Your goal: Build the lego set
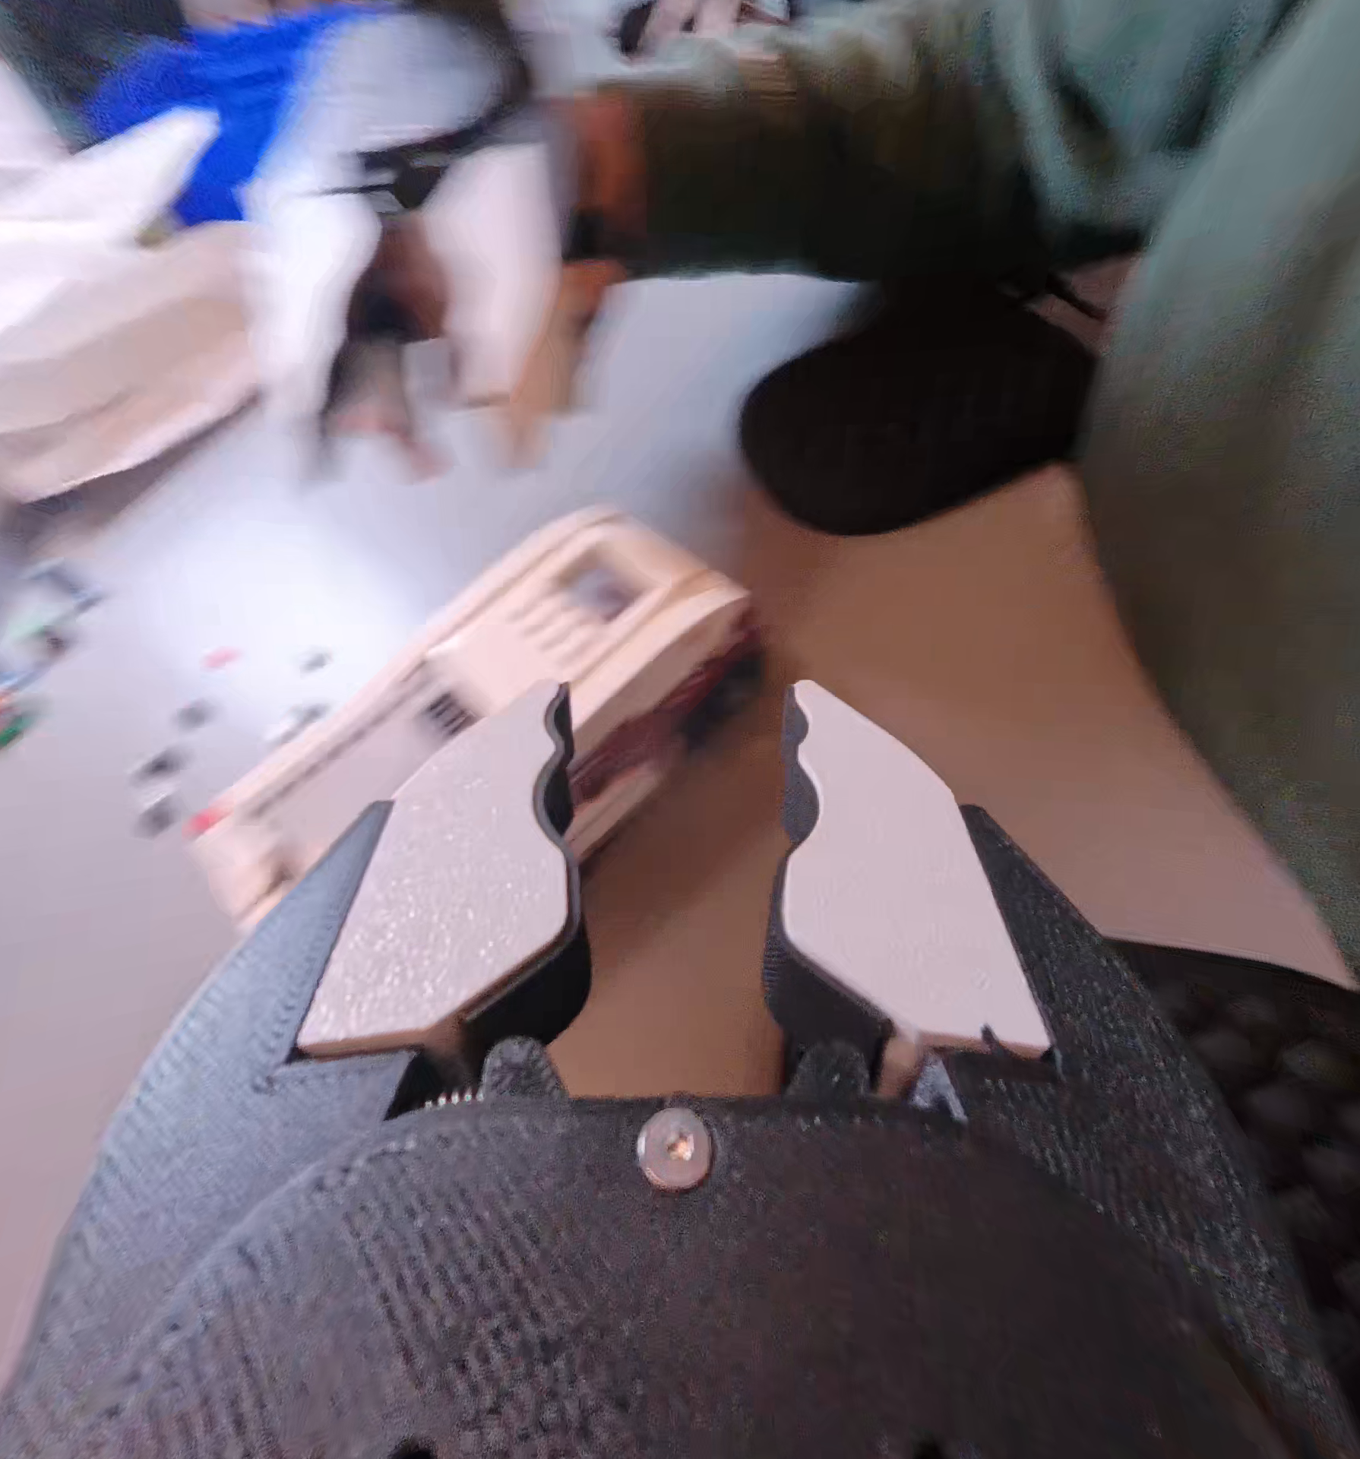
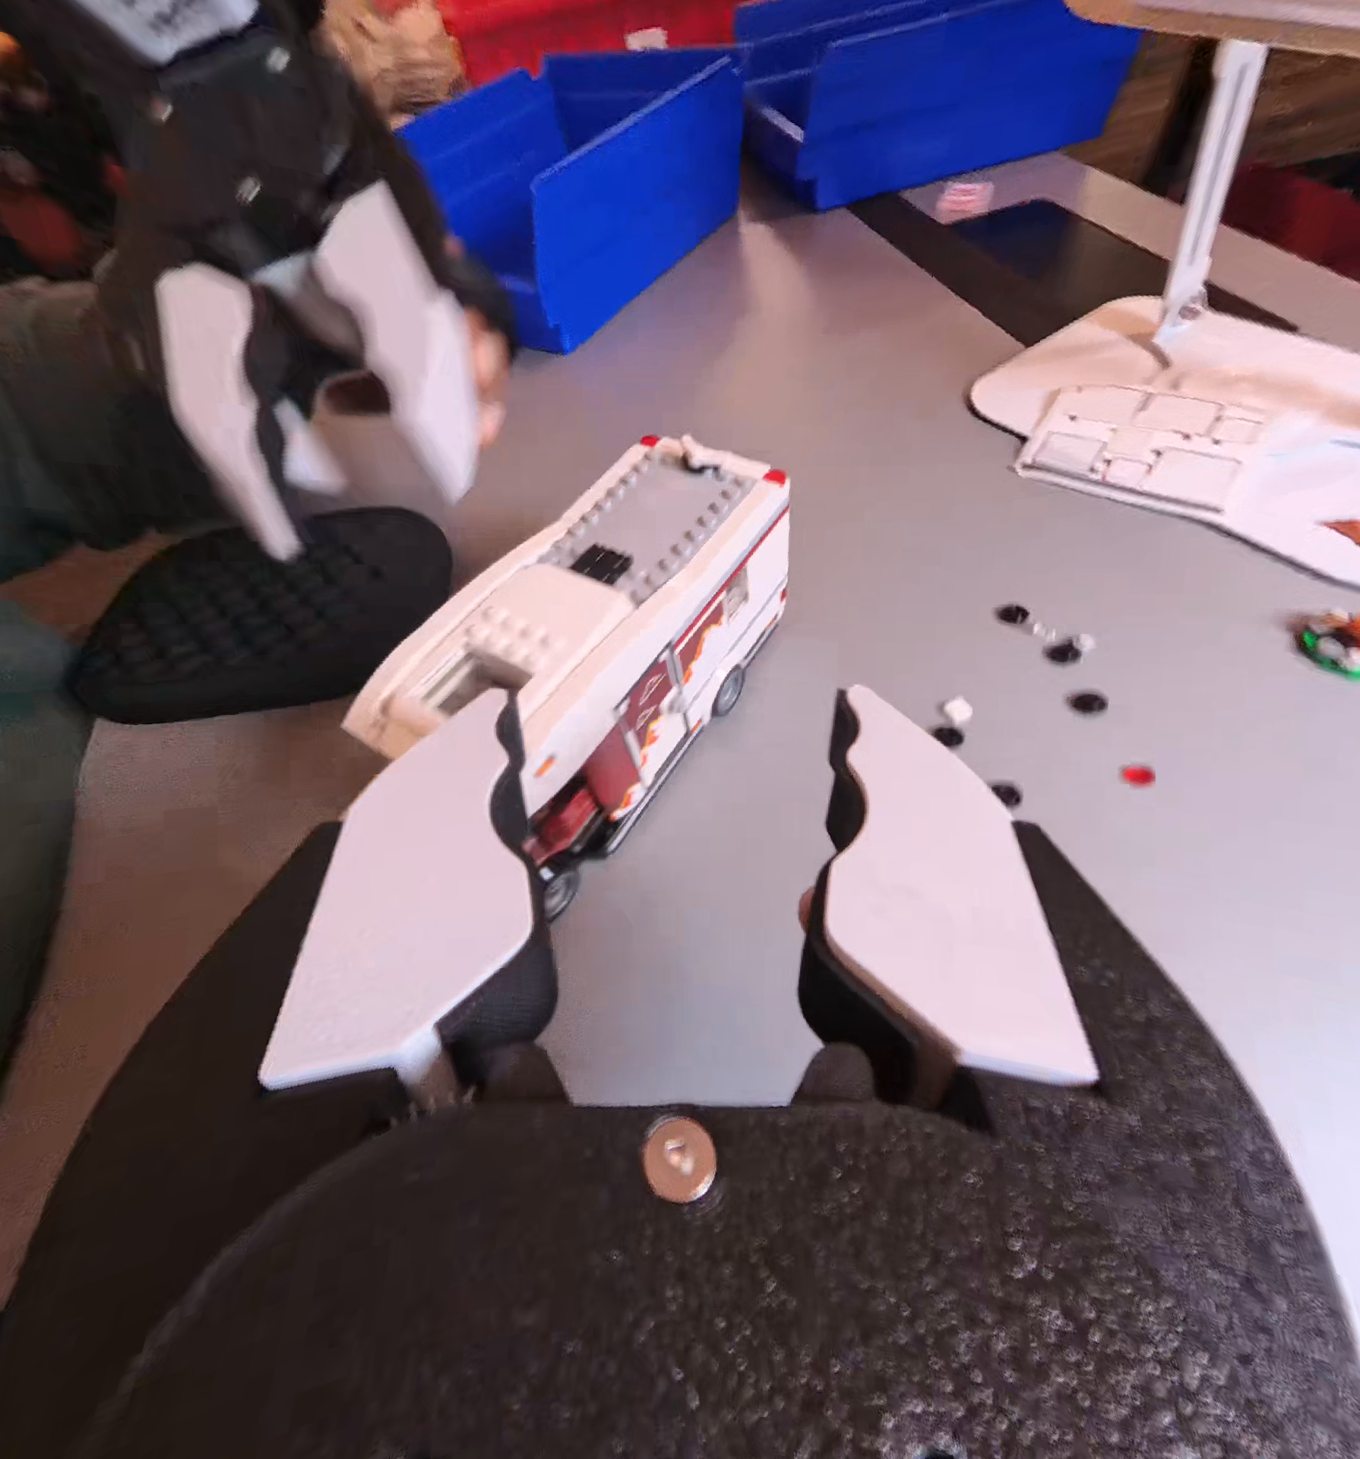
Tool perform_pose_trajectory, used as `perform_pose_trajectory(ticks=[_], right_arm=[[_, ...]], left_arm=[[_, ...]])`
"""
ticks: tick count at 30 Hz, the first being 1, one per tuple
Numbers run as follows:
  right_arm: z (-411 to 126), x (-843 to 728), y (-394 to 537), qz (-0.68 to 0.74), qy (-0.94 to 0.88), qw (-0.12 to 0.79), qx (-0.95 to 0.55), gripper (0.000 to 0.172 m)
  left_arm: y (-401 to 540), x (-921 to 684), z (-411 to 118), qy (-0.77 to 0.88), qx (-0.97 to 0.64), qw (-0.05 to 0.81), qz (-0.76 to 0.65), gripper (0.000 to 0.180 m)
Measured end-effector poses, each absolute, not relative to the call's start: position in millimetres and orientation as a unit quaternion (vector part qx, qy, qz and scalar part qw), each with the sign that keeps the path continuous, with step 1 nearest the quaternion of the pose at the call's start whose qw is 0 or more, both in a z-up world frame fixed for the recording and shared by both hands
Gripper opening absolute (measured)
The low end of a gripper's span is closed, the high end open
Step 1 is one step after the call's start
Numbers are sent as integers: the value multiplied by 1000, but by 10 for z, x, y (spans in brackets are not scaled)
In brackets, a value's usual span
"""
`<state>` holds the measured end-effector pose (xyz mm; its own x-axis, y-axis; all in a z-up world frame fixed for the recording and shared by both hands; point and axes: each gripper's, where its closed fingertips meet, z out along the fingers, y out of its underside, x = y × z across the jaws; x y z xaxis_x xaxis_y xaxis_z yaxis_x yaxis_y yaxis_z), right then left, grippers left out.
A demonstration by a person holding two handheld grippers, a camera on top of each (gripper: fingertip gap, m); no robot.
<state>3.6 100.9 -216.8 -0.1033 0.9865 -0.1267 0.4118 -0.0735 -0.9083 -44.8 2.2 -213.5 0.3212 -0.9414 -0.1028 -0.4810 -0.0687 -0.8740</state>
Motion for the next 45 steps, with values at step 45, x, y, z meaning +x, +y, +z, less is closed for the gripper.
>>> perform_pose_trajectory(ticks=[45], right_arm=[[-2697,-7,977,307,-747,319,-496,80]], left_arm=[[424,-993,-2883,416,-785,414,-199,105]])
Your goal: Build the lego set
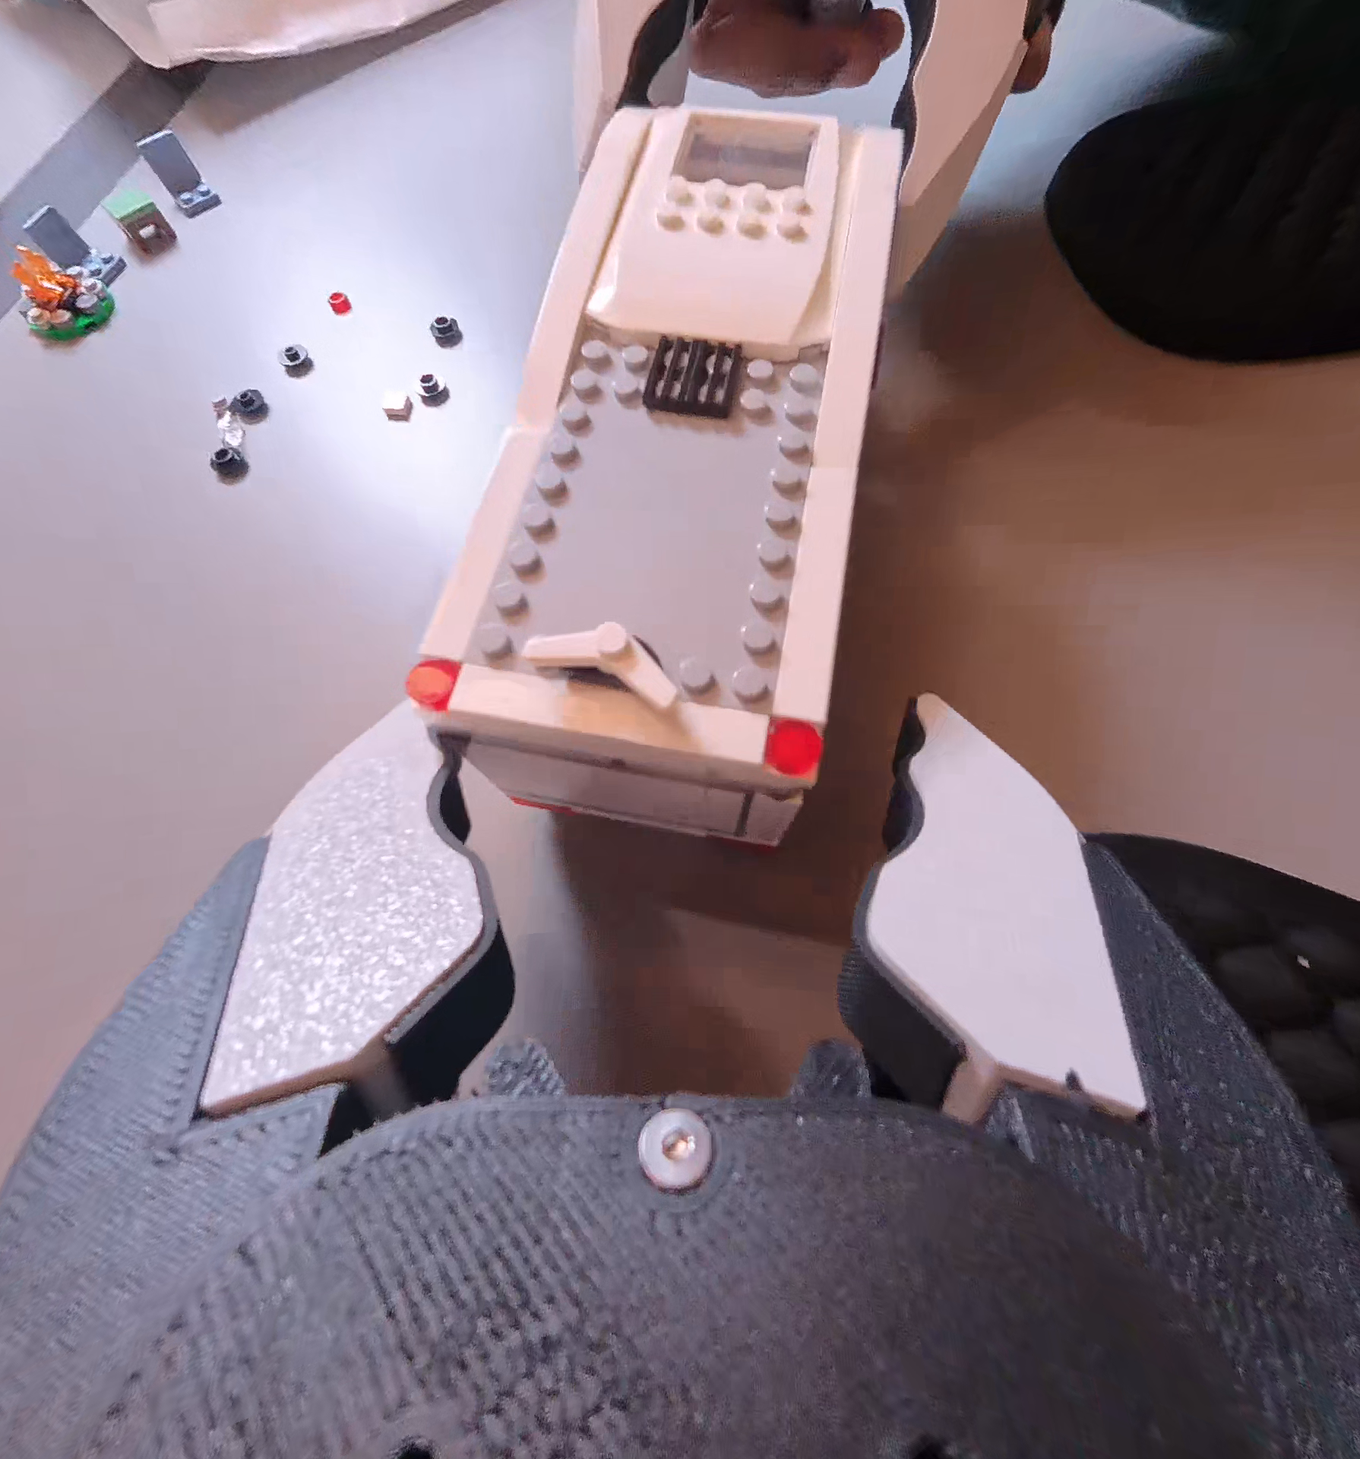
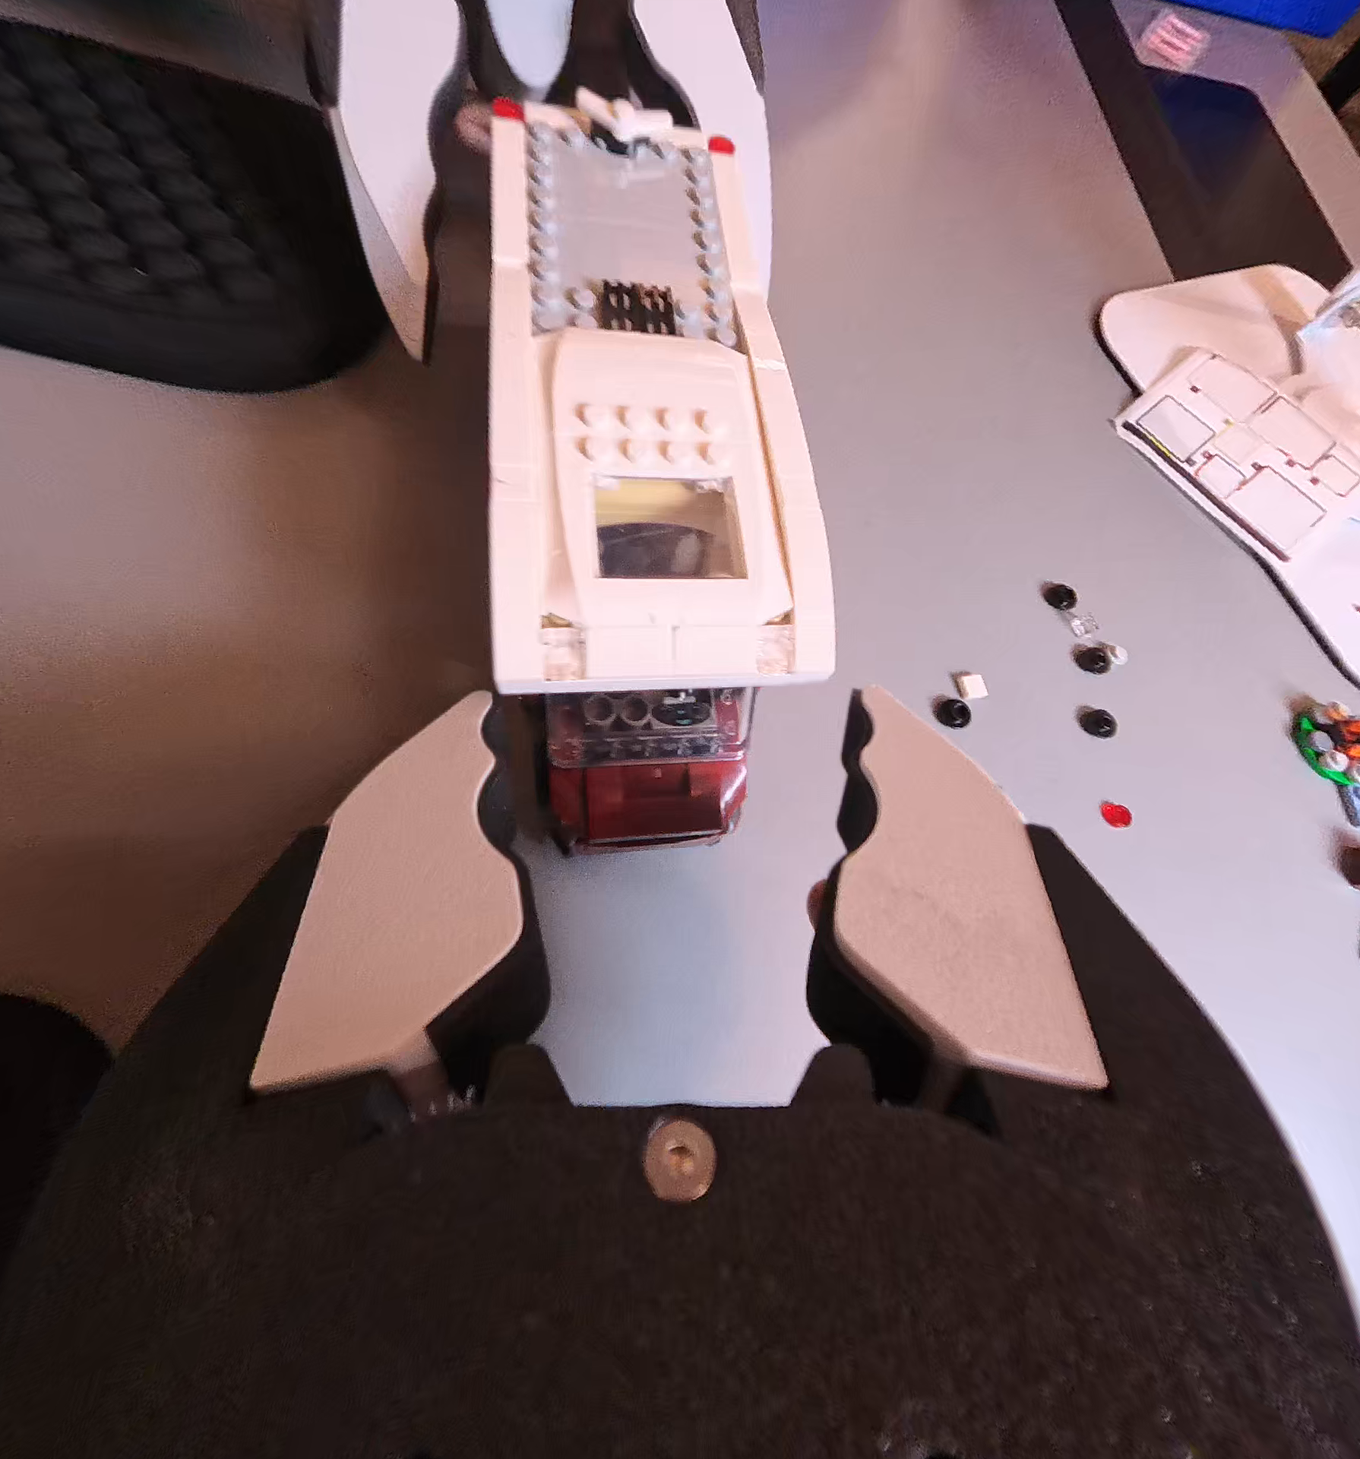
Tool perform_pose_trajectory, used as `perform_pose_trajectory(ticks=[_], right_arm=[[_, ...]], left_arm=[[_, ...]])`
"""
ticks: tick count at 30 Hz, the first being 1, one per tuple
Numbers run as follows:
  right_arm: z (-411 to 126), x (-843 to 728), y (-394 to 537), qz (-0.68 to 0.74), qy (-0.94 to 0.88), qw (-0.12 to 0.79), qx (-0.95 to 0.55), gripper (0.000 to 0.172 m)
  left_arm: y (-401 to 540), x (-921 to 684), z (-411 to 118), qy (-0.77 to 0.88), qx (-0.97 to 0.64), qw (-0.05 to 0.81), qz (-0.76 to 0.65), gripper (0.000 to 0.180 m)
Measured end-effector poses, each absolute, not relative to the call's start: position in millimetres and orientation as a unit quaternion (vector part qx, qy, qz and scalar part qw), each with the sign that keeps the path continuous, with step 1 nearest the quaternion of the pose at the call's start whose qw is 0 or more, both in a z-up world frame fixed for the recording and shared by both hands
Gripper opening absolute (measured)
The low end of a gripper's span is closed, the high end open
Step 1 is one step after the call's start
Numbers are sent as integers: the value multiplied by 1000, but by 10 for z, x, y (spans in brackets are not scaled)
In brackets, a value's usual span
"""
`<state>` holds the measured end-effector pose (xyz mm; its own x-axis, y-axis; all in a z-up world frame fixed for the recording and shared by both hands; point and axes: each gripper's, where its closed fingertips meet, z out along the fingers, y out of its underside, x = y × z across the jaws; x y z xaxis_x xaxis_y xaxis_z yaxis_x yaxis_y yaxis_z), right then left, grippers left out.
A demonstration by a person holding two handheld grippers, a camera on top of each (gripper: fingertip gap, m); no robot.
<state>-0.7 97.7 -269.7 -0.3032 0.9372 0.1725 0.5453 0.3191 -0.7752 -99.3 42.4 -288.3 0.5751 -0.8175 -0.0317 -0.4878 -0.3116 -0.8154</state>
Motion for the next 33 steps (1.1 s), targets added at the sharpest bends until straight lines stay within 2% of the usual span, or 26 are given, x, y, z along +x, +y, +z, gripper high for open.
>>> perform_pose_trajectory(ticks=[3,10,14,22,29,33], right_arm=[[-2747,-23,955,320,-754,298,-491,72],[-2693,-99,1055,330,-767,287,-469,68],[-2734,-143,1095,359,-756,272,-474,67],[-2730,-128,1114,369,-738,286,-486,68],[-2653,61,1189,345,-723,315,-508,60],[-2677,99,1075,333,-717,340,-509,48]], left_arm=[[495,-1005,-2861,406,-785,427,-193,83],[555,-1059,-2729,397,-778,458,-165,83],[593,-1111,-2868,377,-794,441,-182,84],[605,-1090,-2835,363,-776,477,-199,83],[577,-1158,-2801,354,-773,492,-186,80],[577,-1160,-2801,352,-774,494,-183,80]])
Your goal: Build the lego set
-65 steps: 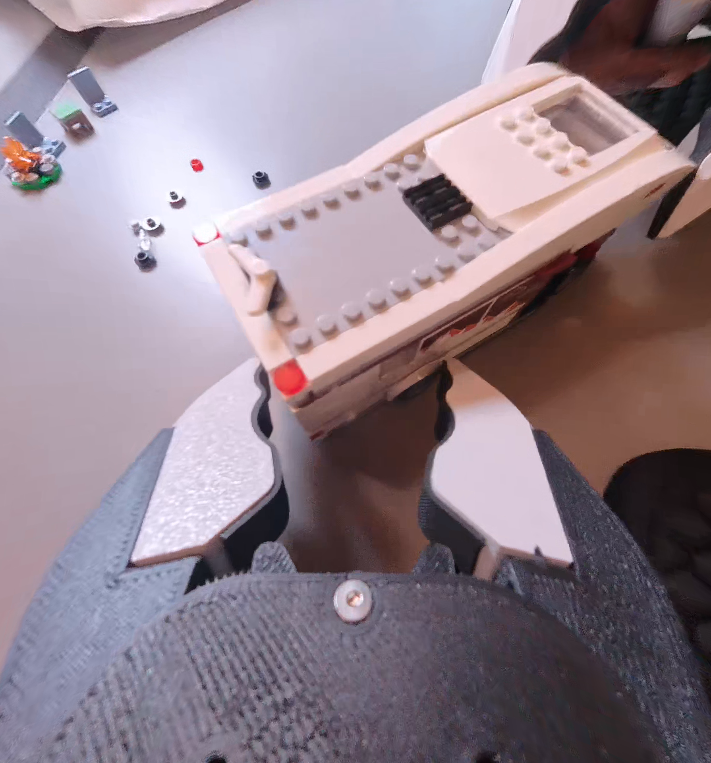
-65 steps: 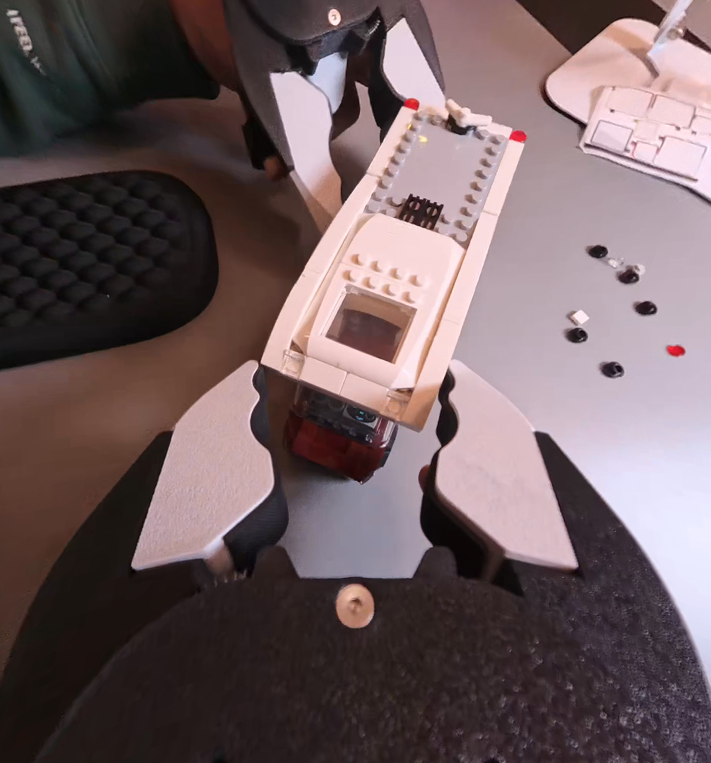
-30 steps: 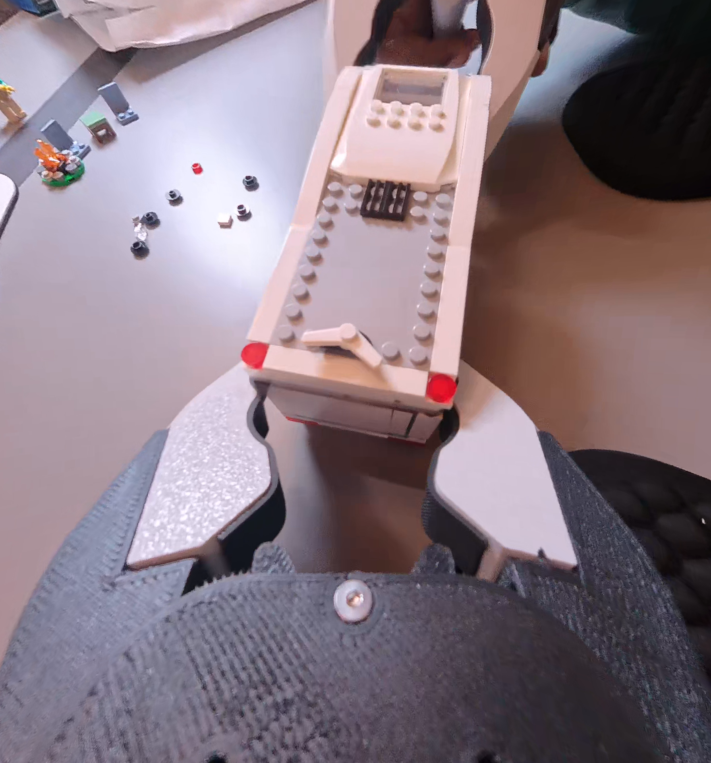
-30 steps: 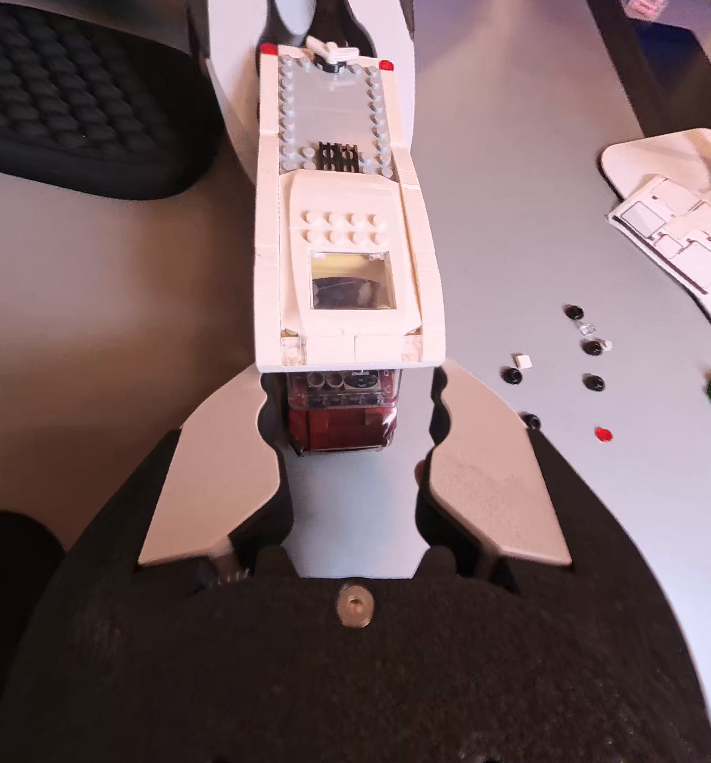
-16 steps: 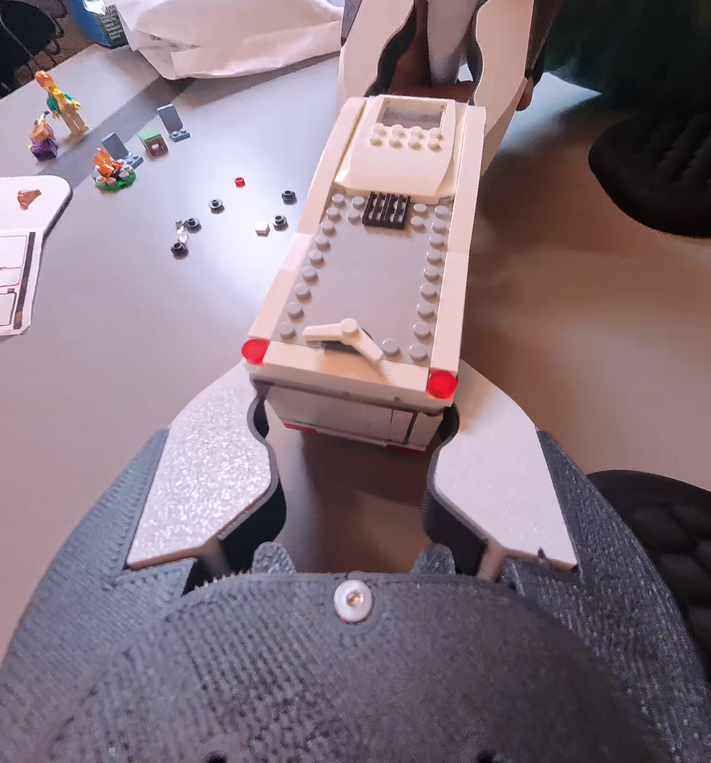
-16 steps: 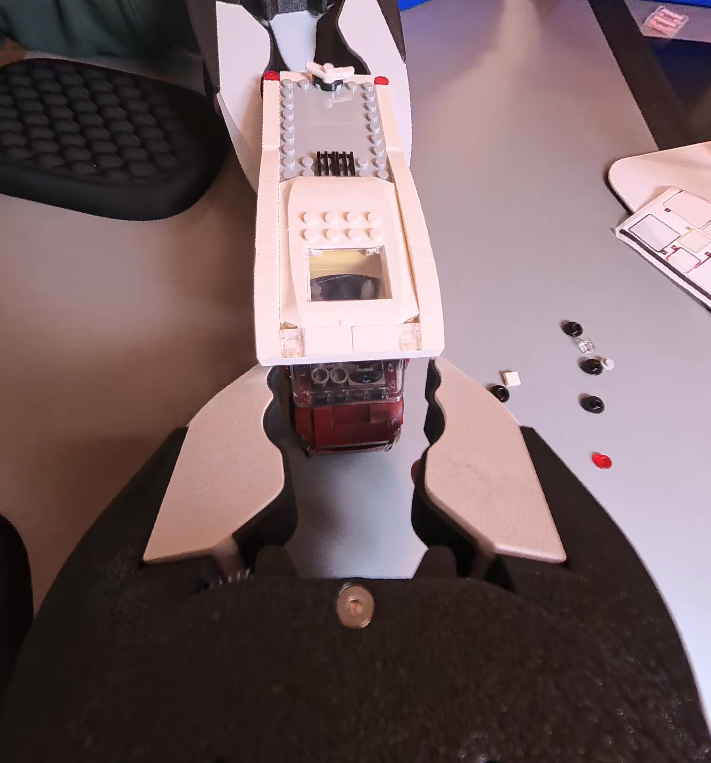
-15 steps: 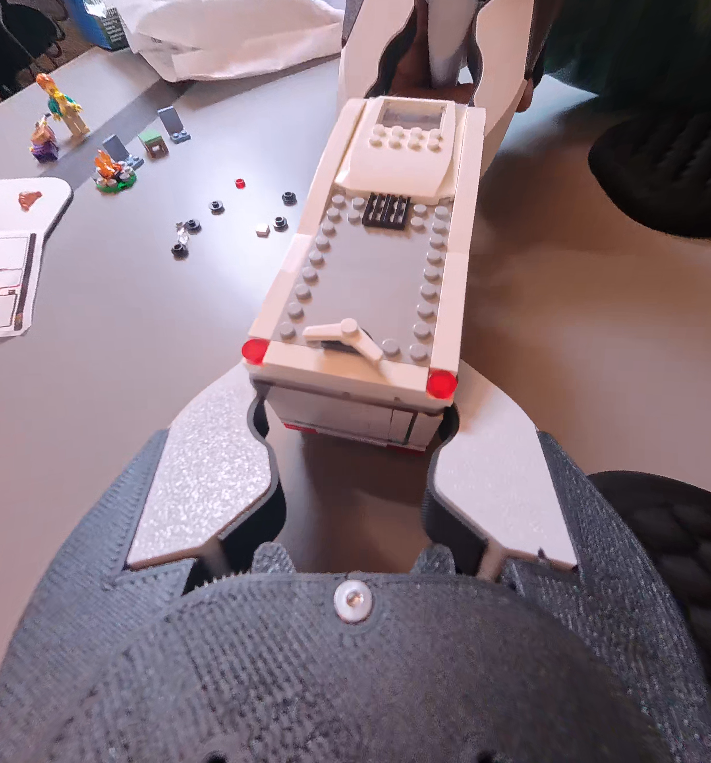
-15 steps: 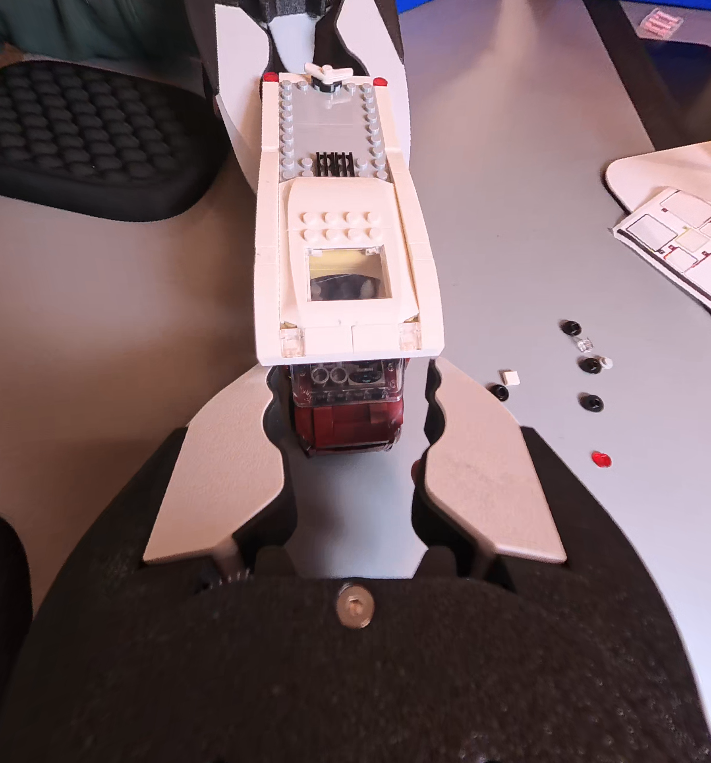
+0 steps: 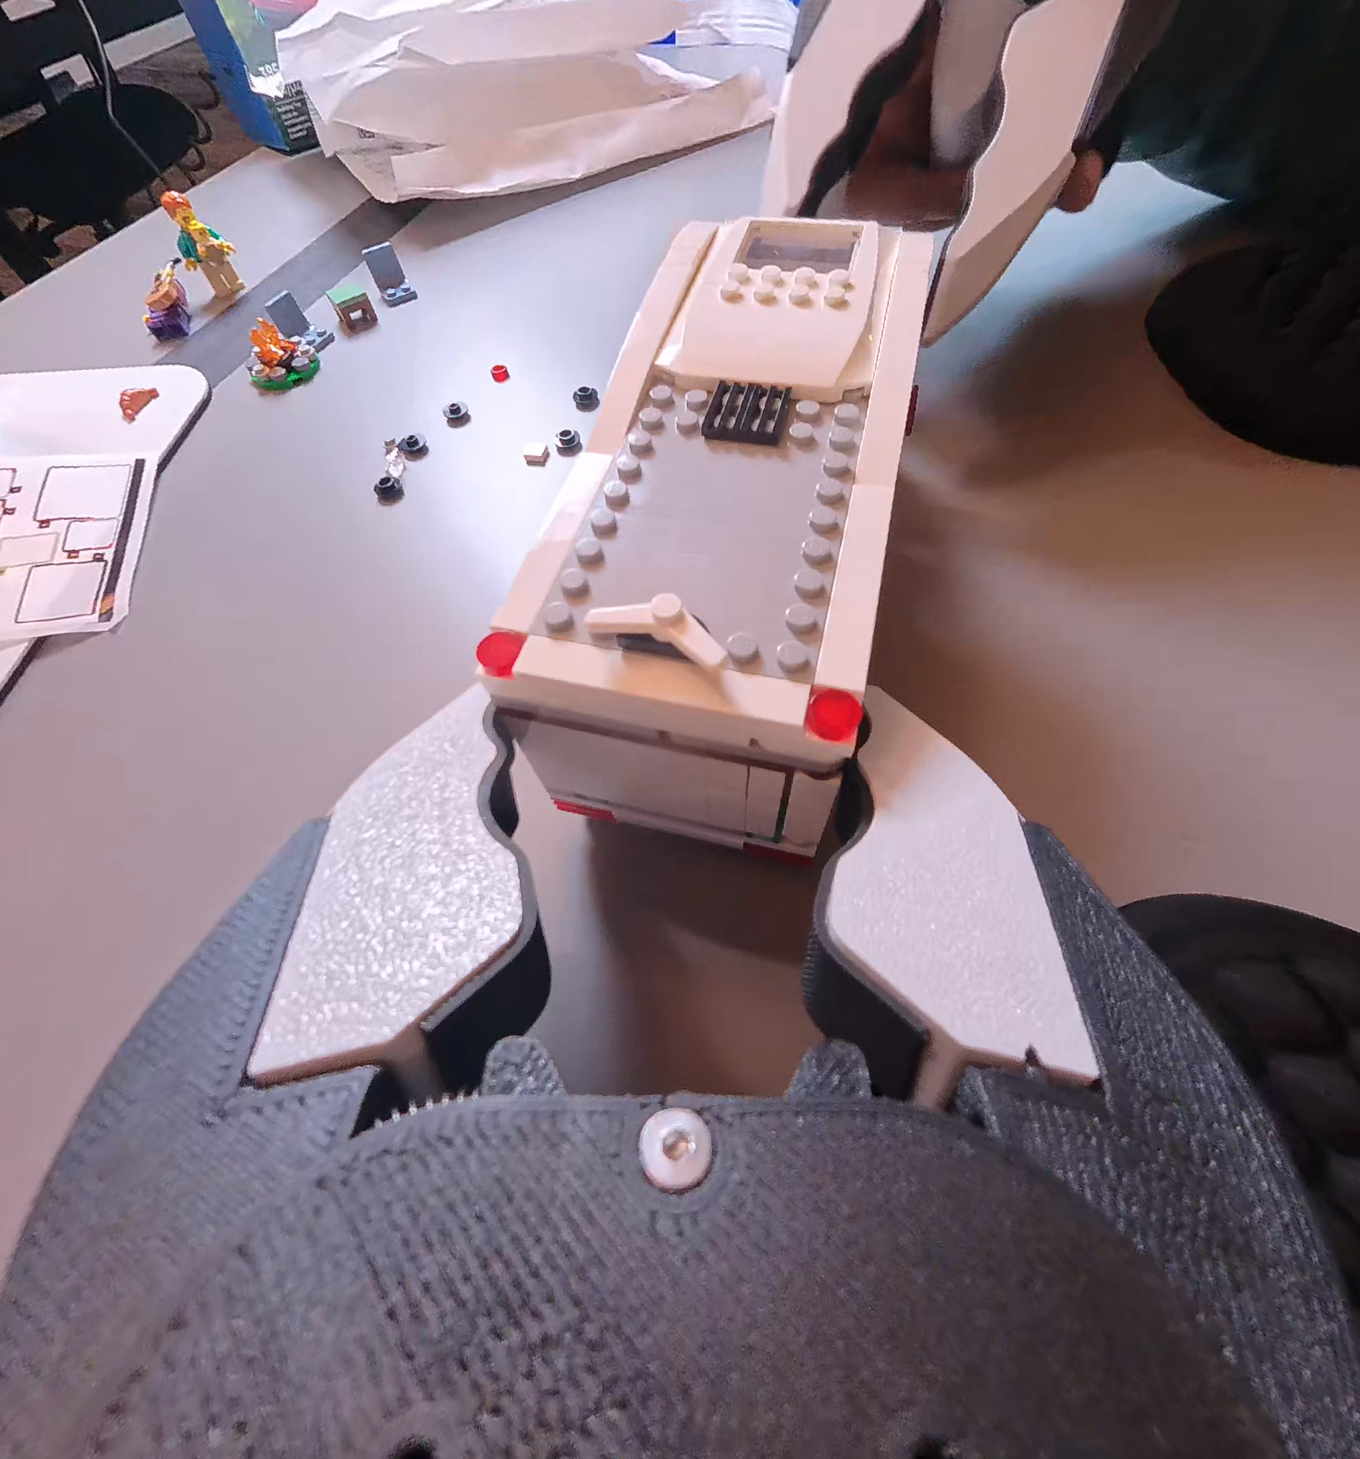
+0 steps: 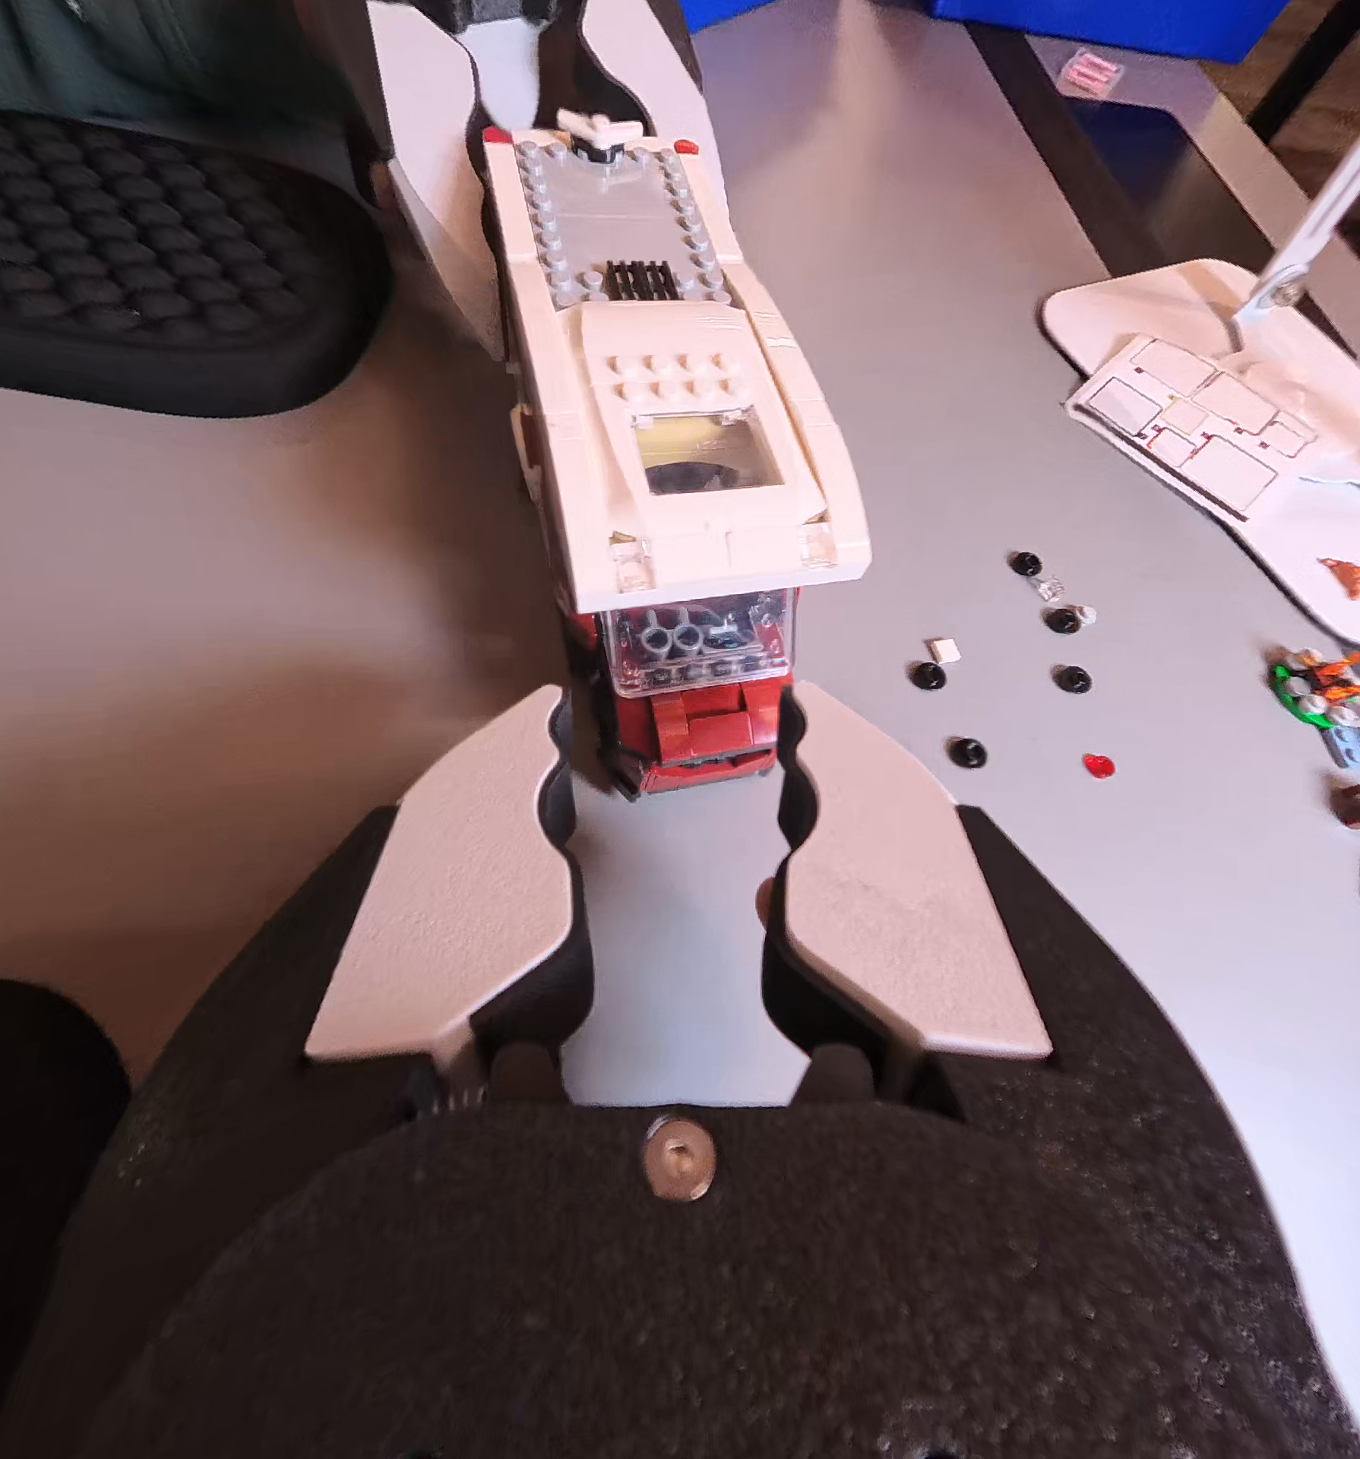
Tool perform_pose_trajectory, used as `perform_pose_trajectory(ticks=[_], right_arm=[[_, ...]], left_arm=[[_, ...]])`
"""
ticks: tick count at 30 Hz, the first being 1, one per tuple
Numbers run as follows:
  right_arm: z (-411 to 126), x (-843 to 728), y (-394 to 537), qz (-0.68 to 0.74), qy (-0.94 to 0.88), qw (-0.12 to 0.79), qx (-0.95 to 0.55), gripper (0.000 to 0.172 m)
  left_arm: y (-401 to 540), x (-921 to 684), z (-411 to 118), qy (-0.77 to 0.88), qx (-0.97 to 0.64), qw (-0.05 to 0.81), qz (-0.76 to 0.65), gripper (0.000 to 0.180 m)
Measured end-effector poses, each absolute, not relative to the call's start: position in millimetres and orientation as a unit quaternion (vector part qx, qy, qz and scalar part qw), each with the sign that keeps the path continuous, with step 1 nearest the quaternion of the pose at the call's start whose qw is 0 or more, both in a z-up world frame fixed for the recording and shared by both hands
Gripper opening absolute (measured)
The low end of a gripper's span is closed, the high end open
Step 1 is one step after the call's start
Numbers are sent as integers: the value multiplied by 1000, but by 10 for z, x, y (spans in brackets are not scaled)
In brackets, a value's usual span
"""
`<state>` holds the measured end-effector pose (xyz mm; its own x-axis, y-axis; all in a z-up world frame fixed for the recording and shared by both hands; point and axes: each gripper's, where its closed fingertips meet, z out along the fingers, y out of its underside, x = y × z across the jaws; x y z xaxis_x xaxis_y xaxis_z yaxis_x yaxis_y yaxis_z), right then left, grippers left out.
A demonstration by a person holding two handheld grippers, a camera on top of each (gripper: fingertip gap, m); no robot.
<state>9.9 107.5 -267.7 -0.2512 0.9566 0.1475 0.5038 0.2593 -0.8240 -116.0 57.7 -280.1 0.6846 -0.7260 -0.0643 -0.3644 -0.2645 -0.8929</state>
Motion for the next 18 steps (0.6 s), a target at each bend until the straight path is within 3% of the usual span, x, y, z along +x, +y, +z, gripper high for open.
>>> perform_pose_trajectory(ticks=[5,18], right_arm=[[-2652,44,1031,296,-716,373,-511,35],[-2745,-14,1038,250,-704,408,-526,28]], left_arm=[[577,-1156,-2798,348,-775,496,-177,81],[542,-1196,-2804,355,-773,497,-170,79]])
